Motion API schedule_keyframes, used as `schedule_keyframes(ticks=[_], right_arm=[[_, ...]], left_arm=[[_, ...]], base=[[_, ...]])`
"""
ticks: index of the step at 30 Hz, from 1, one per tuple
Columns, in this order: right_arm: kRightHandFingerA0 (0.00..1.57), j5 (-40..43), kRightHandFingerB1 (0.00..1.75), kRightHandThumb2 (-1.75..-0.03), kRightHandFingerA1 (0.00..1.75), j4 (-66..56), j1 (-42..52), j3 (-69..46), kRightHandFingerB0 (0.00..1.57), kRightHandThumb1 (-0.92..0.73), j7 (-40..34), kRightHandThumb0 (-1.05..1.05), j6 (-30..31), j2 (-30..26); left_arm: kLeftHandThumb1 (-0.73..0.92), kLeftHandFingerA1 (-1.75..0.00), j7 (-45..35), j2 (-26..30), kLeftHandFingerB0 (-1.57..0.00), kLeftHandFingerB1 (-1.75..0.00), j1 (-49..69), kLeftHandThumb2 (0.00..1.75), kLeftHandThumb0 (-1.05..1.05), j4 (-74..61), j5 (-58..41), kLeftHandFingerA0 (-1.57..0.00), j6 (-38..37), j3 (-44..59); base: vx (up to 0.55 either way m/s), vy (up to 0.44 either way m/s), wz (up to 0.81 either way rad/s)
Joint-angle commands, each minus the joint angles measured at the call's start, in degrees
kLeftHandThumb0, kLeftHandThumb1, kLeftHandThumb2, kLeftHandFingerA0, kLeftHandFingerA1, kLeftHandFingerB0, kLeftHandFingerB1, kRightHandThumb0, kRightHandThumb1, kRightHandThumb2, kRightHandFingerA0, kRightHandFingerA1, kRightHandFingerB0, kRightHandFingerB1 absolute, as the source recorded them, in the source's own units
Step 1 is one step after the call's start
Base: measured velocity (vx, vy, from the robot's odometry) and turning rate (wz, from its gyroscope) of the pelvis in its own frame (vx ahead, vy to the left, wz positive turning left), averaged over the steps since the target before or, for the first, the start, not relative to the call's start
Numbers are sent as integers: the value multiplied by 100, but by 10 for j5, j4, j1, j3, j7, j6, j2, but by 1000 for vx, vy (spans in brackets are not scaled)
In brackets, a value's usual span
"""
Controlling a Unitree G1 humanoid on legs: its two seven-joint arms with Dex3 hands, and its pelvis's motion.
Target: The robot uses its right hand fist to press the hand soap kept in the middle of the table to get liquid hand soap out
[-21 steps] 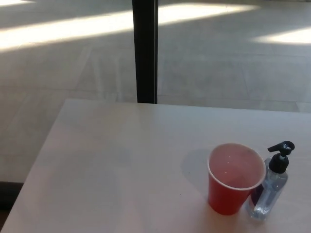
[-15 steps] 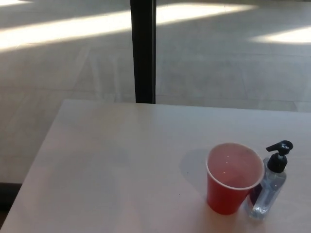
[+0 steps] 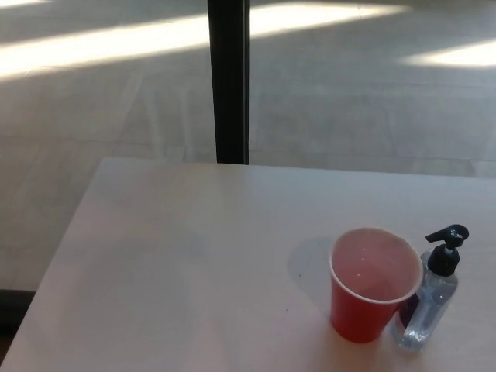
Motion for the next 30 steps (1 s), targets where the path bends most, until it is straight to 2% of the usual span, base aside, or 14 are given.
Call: schedule_keyframes(ticks=[1,7,8,11,13,15,17,19,24,26,27,28,29,30], right_arm=[[124,30,77,-85,142,-120,-81,35,105,-55,15,-40,-27,-29],[98,39,93,-70,169,-311,-105,118,84,-76,28,-39,46,-4],[111,46,99,-78,164,-343,-106,141,88,-65,54,-41,40,3],[98,62,97,-73,175,-398,-104,176,81,-68,76,-31,53,16],[121,66,102,-87,162,-418,-104,195,85,-58,84,-28,57,21],[94,103,114,-84,175,-490,-106,251,71,-76,115,-21,106,32],[108,144,103,-79,174,-477,-109,264,68,-83,177,-16,125,30],[87,155,97,-78,175,-486,-101,277,79,-74,194,-27,135,30],[99,191,117,-98,175,-600,-46,325,82,-60,160,-29,198,52],[121,194,112,-102,157,-628,-27,335,87,-52,145,-31,216,54],[96,198,118,-97,175,-633,-22,335,79,-60,144,-27,220,55],[96,204,118,-97,175,-640,-15,335,79,-60,142,-27,226,56],[118,208,105,-111,134,-649,-4,339,81,-55,146,-34,229,57],[118,204,105,-111,134,-653,2,342,81,-55,148,-34,226,57]], left_arm=[[31,-94,6,11,-63,-81,4,94,-11,7,-12,-86,-11,4],[31,-93,1,11,-61,-79,9,94,-12,-3,-10,-84,-11,-2],[31,-94,-2,11,-62,-80,13,94,-13,-6,-9,-85,-16,-3],[36,-99,2,12,-59,-81,11,86,-11,-5,-10,-83,-9,-3],[36,-99,3,11,-59,-81,11,86,-11,-5,-12,-84,-9,-3],[35,-98,6,13,-60,-81,7,87,-11,4,-13,-82,-11,-2],[31,-94,1,12,-62,-80,9,96,-12,3,-17,-84,-14,1],[35,-102,1,11,-59,-82,13,89,-10,-2,-19,-83,-11,2],[36,-104,9,13,-60,-83,10,86,-10,4,-18,-86,-11,2],[31,-95,6,15,-61,-80,10,95,-12,7,-18,-87,-13,2],[31,-93,4,16,-61,-80,10,95,-12,9,-18,-84,-14,2],[31,-93,2,16,-61,-80,10,95,-12,11,-18,-84,-16,1],[31,-93,1,17,-61,-80,10,95,-12,15,-17,-83,-19,0],[31,-93,1,17,-61,-80,10,95,-12,17,-18,-83,-21,1]], base=[[0,0,0],[0,0,0],[0,0,0],[0,0,0],[0,0,0],[0,0,0],[0,0,0],[0,0,0],[0,0,0],[0,0,0],[0,0,0],[0,0,0],[0,0,0],[0,0,0]])
